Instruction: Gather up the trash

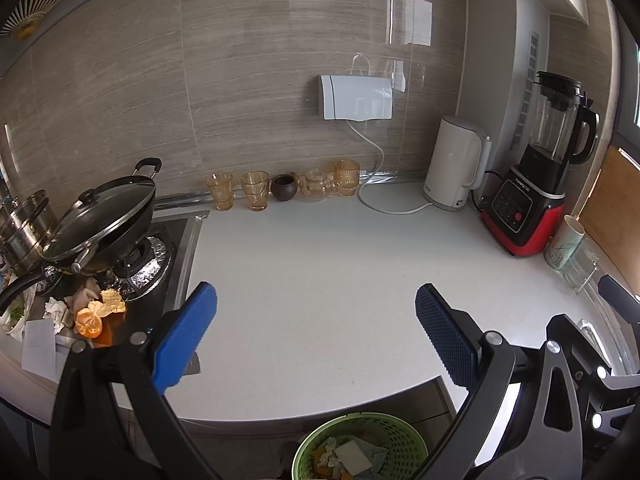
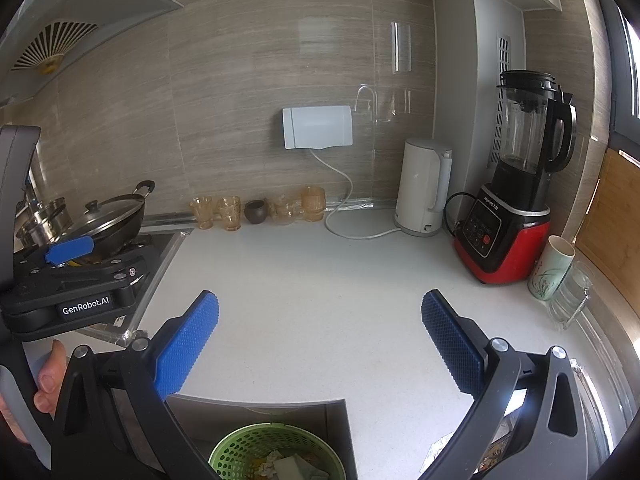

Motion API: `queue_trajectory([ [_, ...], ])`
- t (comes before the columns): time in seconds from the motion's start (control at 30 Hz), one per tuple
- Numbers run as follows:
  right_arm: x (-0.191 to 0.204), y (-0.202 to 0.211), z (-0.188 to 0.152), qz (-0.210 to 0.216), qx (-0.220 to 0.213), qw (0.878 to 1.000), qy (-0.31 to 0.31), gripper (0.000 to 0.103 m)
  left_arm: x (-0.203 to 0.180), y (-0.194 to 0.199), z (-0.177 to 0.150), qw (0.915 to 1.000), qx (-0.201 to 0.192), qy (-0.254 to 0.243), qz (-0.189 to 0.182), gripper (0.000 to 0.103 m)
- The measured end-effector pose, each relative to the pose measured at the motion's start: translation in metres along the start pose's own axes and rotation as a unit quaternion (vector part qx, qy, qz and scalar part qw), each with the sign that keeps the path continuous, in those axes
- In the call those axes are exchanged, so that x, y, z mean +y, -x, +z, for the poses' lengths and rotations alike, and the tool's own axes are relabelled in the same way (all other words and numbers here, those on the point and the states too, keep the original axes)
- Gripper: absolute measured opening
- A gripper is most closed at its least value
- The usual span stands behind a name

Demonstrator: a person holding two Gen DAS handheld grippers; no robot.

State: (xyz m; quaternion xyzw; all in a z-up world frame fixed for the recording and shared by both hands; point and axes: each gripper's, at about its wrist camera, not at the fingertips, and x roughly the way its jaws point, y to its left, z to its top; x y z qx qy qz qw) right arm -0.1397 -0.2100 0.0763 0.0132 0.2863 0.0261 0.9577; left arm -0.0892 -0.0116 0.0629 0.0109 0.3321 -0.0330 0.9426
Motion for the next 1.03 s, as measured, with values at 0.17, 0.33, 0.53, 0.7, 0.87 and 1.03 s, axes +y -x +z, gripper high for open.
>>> queue_trajectory([
  [0.17,-0.0005,-0.0005,-0.0006,-0.001,0.0,1.0,0.0,0.101,-0.0009,-0.0007,-0.0004,1.0,0.001,-0.001,0.0,0.095],
  [0.33,-0.0008,-0.0019,-0.0024,0.0,0.003,1.0,-0.001,0.101,-0.0027,-0.0024,-0.0004,1.0,0.004,0.001,0.004,0.095],
  [0.53,0.001,-0.0042,-0.0034,0.001,0.007,1.0,0.0,0.101,-0.0049,-0.0028,-0.0006,1.0,0.003,0.002,0.007,0.095],
  [0.7,0.0013,-0.0044,-0.0035,0.001,0.006,1.0,-0.001,0.101,-0.0045,-0.0034,-0.0001,1.0,0.002,0.002,0.006,0.095],
  [0.87,0.0008,-0.0042,-0.0036,0.001,0.006,1.0,-0.001,0.101,-0.004,-0.0037,0.0006,1.0,0.003,0.004,0.003,0.095],
  [1.03,0.0008,-0.0049,-0.004,0.0,0.008,1.0,-0.002,0.101,-0.0038,-0.0044,0.0005,1.0,0.005,0.002,0.002,0.095],
])
